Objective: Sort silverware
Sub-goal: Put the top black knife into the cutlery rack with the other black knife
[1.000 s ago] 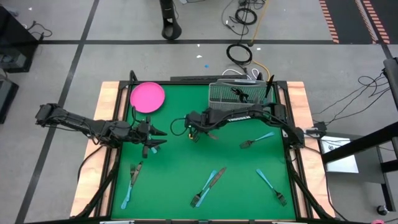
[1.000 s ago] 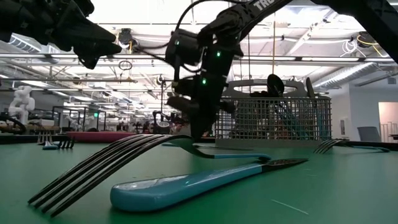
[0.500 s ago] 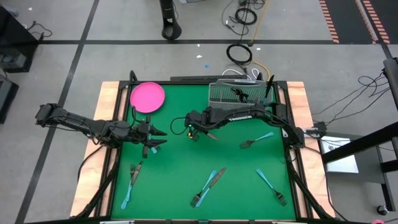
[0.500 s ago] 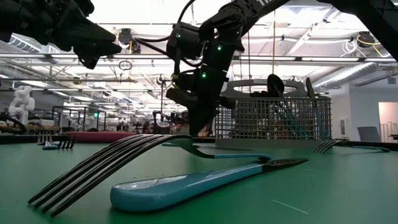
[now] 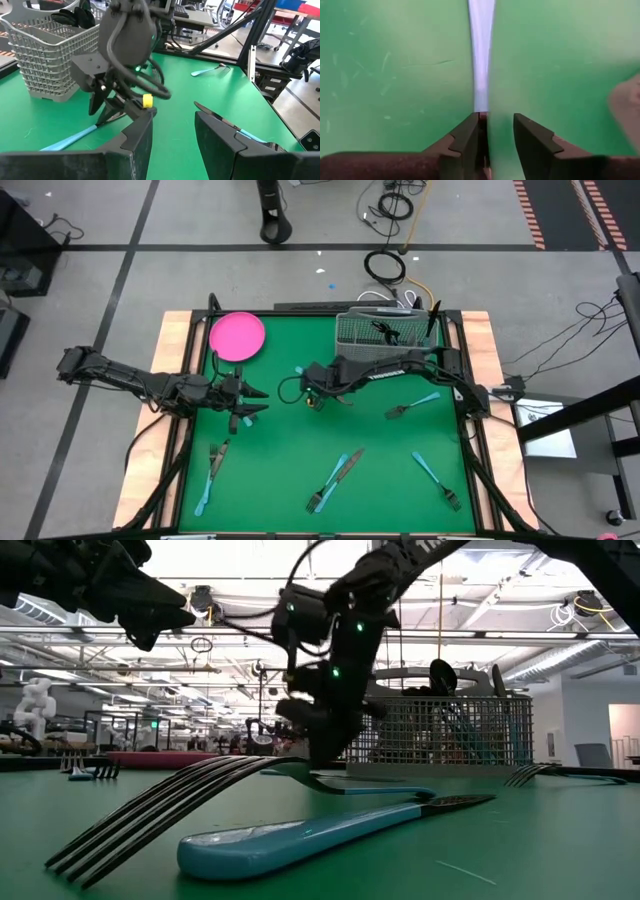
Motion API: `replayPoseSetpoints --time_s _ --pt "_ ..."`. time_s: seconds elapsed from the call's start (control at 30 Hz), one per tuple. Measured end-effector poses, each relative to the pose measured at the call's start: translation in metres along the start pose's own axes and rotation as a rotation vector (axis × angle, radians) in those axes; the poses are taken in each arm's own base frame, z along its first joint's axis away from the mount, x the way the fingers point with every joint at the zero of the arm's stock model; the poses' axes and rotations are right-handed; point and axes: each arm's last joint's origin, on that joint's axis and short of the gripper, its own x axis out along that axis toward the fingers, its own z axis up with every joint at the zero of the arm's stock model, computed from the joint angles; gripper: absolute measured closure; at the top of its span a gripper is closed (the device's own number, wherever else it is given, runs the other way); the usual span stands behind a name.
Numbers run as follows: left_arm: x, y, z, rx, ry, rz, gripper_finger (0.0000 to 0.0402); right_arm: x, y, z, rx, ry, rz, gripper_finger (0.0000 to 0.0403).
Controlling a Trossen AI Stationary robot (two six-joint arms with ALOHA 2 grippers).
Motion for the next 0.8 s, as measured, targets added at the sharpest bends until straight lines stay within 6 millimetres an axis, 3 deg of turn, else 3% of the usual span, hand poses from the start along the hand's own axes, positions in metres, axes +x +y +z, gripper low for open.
replayPoseSetpoints --time_s 0.2,0.57,0.8 --pt "0.0 0.0 0.0 0.0 0.0 0.0 0.0252 0.011 0.001 -0.006 0.04 -0.04 0.051 0.0297" --pt "0.0 0.0 0.0 0.0 0.0 0.0 0.0252 0.012 0.0 -0.007 0.053 -0.031 0.058 0.0298" --pt "0.0 0.0 0.0 -0.001 0.0 0.0 0.0252 0.019 -0.006 -0.014 0.074 -0.002 0.069 0.0378"
